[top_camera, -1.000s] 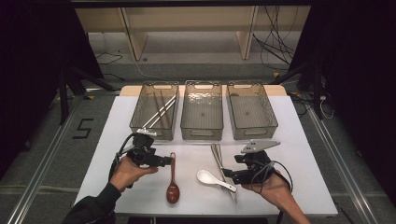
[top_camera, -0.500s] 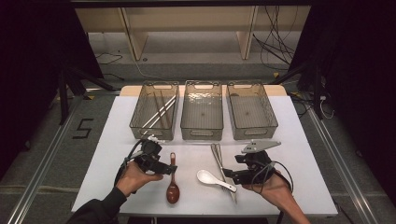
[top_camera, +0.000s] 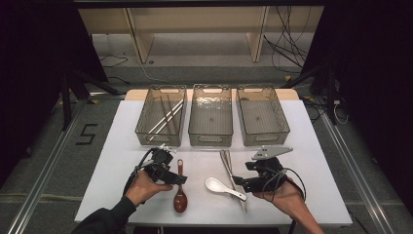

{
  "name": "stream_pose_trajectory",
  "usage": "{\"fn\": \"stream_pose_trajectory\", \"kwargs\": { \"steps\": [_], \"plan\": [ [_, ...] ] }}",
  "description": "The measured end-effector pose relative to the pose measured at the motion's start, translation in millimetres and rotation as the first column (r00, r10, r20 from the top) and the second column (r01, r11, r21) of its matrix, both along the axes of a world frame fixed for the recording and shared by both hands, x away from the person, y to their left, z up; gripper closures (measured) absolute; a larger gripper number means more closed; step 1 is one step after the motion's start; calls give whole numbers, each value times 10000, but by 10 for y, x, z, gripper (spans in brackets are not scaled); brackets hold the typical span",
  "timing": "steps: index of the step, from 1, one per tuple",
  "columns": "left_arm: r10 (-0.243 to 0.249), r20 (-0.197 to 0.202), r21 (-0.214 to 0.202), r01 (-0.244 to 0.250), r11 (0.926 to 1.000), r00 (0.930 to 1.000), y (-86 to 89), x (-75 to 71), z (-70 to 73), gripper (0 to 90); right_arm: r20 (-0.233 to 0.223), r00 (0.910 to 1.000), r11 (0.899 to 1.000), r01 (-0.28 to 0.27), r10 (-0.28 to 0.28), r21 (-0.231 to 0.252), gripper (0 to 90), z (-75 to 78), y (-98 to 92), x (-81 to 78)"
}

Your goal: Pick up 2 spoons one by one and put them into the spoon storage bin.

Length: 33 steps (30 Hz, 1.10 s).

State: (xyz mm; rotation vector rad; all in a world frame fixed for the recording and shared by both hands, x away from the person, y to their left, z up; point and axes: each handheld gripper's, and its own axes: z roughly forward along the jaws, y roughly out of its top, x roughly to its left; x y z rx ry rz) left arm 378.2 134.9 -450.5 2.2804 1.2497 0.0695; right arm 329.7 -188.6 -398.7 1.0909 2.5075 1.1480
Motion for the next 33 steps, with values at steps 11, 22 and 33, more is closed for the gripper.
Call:
{"fn": "stream_pose_trajectory", "kwargs": {
  "steps": [11,22,33],
  "plan": [
    [-386,-223,108,388,9992,9990,-37,-41,-84,310,37,10000,10000,-49,49,-82,324,12,43,-14],
    [-975,-438,479,996,9939,9943,-124,-60,-185,433,27,10000,9999,-54,54,-160,325,13,62,-24],
    [-1210,-245,731,1225,9898,9923,-127,-65,-197,529,-39,10000,10000,-64,64,-19,325,18,51,-16]
  ]
}}
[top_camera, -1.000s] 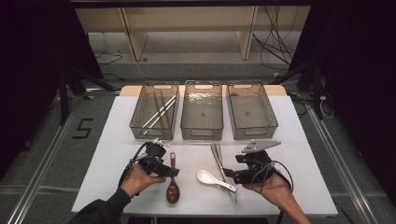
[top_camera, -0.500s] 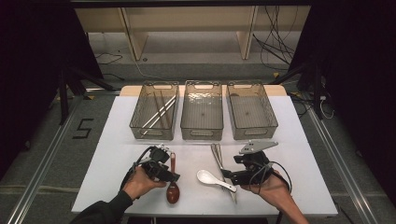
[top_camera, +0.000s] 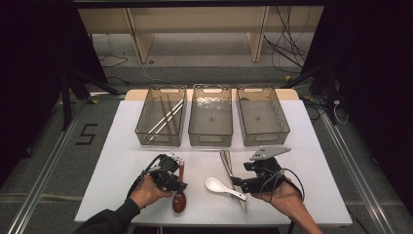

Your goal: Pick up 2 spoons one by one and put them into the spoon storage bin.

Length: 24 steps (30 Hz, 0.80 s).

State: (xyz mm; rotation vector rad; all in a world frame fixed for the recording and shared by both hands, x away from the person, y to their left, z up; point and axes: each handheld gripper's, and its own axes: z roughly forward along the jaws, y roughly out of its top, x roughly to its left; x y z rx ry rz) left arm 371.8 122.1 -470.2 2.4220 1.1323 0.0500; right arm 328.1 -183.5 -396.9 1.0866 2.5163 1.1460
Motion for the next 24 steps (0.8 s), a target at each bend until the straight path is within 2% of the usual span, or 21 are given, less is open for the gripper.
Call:
{"fn": "stream_pose_trajectory", "kwargs": {
  "steps": [8,16,24],
  "plan": [
    [-86,39,160,85,9998,10000,39,31,1,674,-27,10000,10000,-1,1,45,325,2,-1,-1],
    [-105,-245,15,105,9999,9996,80,73,2,785,-16,10000,10000,15,-14,61,326,4,-4,-2],
    [-428,-473,-93,424,9991,9980,84,78,14,808,-13,10000,10000,19,-19,75,326,1,-9,6]
  ]
}}
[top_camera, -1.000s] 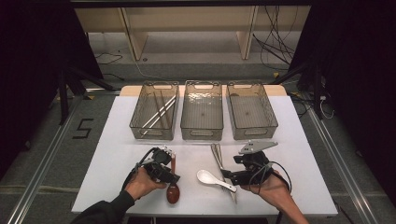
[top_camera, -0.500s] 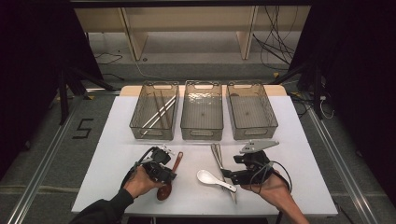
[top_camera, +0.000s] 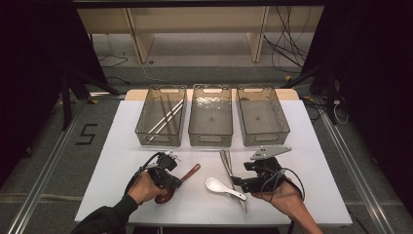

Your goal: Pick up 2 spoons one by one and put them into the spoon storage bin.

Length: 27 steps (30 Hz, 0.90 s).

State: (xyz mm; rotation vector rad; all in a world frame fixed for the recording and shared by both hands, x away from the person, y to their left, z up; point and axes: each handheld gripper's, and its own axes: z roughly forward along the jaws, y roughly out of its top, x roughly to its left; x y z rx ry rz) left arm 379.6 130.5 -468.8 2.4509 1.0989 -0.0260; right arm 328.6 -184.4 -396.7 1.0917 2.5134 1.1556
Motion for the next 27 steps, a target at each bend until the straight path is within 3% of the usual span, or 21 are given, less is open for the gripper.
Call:
{"fn": "stream_pose_trajectory", "kwargs": {
  "steps": [11,15,20,27],
  "plan": [
    [-128,276,-472,140,9988,9995,68,23,107,810,-6,10000,10000,18,-18,11,327,3,-6,2],
    [-91,550,-907,141,9958,9984,81,24,224,810,2,10000,10000,59,-59,59,326,9,-12,-1],
    [45,1022,-1557,115,9877,9948,123,64,396,810,-22,10000,9999,85,-85,65,326,2,-18,10],
    [474,1537,-2398,-93,9708,9870,156,149,558,809,23,10000,9999,73,-73,152,325,8,-14,6]
  ]
}}
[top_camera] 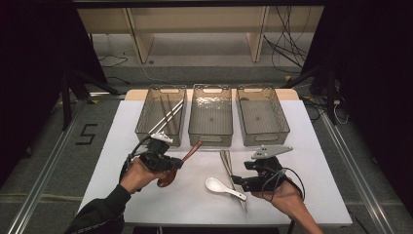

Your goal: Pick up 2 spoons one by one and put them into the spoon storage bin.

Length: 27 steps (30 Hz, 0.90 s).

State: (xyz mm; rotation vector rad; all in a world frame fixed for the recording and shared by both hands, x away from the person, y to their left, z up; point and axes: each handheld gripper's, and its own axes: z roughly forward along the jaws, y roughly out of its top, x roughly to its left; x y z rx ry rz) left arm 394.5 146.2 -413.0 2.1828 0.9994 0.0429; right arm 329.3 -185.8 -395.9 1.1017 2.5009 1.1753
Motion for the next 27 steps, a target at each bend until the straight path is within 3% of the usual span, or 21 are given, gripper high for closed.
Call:
{"fn": "stream_pose_trajectory", "kwargs": {
  "steps": [5,10,15,27],
  "plan": [
    [153,484,-517,-128,9986,9987,-42,128,141,809,-6,10000,10000,0,0,49,325,3,-5,0],
    [238,875,-694,-178,9974,9959,-127,265,275,809,-2,10000,9999,41,-41,127,325,11,-17,1],
    [466,1065,-880,-372,9954,9932,-141,406,378,809,35,10000,9999,46,-47,165,325,12,-21,3],
    [1135,1247,-1315,-970,9866,9857,-205,709,427,808,42,10000,9998,62,-63,200,325,13,-22,1]
  ]
}}
